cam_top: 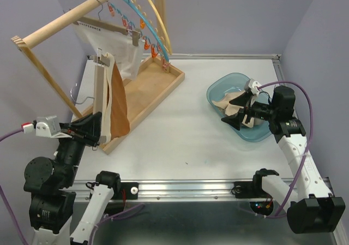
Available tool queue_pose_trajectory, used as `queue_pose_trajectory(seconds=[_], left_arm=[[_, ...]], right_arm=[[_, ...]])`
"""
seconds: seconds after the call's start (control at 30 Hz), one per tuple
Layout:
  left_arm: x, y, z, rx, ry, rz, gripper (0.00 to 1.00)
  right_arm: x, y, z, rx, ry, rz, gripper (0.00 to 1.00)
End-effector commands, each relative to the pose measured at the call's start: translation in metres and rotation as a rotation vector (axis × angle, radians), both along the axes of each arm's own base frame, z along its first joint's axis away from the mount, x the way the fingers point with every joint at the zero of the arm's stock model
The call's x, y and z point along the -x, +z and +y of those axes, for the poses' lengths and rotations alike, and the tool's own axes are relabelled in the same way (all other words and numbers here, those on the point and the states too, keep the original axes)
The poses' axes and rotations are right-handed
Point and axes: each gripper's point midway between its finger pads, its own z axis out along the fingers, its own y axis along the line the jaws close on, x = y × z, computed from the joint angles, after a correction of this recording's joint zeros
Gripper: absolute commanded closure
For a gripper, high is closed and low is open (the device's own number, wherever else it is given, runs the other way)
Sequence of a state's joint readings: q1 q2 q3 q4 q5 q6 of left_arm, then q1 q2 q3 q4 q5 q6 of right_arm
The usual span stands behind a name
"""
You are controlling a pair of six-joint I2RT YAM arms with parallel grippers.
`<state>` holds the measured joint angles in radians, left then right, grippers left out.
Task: Remove the underwear clipped to the hanger
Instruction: Pick up the hanger from the clothesline.
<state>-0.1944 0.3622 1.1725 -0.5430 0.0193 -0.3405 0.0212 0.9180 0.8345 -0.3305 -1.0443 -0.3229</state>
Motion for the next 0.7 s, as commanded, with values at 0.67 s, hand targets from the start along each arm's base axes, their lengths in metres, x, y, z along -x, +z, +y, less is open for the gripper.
queue_pose_trajectory(seconds=[0.67], left_arm=[[0.048,-0.025,-0.117,-0.144,-0.797,-0.194,1.00]], right_arm=[[0.005,0.005,-0.004,0.057,-0.005,-0.118,0.00]])
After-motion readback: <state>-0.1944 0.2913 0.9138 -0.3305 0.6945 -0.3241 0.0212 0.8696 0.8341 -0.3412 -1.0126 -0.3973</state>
